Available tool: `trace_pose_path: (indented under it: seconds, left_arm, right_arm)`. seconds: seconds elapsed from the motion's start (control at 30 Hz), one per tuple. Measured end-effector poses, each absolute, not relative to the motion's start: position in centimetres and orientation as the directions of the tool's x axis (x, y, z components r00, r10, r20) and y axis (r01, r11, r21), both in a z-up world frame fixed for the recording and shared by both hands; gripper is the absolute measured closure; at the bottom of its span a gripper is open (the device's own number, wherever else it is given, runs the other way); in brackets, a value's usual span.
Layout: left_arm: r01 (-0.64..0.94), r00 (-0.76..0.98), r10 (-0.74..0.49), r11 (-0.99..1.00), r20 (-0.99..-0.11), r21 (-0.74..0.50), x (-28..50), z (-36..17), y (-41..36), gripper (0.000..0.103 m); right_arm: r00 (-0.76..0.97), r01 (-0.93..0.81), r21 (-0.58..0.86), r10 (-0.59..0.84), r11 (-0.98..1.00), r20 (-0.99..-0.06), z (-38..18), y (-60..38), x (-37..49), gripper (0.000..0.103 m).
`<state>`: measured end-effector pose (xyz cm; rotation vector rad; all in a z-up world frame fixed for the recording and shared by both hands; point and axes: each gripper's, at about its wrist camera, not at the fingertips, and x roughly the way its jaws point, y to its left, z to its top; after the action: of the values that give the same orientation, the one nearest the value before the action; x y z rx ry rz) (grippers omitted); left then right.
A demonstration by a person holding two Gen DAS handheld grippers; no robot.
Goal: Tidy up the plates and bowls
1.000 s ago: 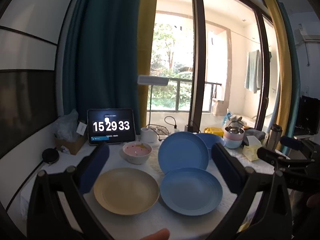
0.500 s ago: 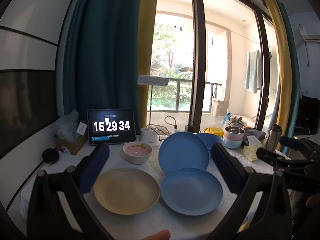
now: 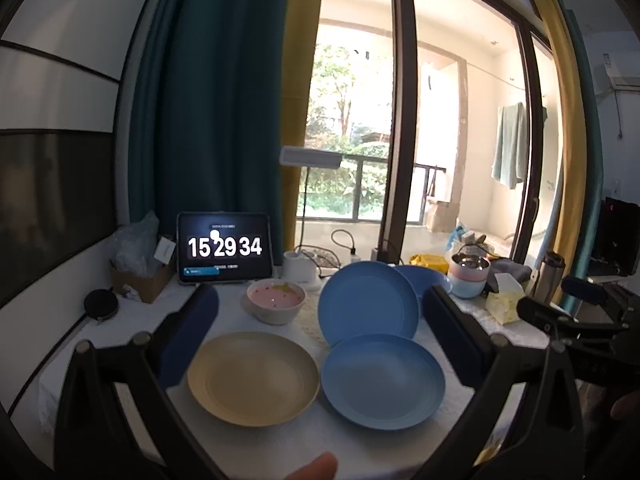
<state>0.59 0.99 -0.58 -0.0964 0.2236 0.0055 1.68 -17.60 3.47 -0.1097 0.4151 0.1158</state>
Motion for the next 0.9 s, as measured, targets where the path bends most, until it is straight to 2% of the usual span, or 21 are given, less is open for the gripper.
trace_pose_path:
  seconds: [0.43, 0.9]
  left_arm:
    - [-0.017, 0.974, -0.003, 0.996, -0.225, -0.089, 0.7, -0.9, 1.1, 0.000]
    - [-0.037, 0.958, 0.008, 0.995, -0.286, -0.093, 3.8, -2.3, 2.0, 0.000]
  right_arm:
    - [0.906, -0.138, -0.085, 0.091, 0.987, -0.414, 3.2, -17.2, 1.9, 0.012]
    - [0.887, -0.154, -0.088, 0.098, 0.984, -0.451, 2.1, -16.7, 5.3, 0.012]
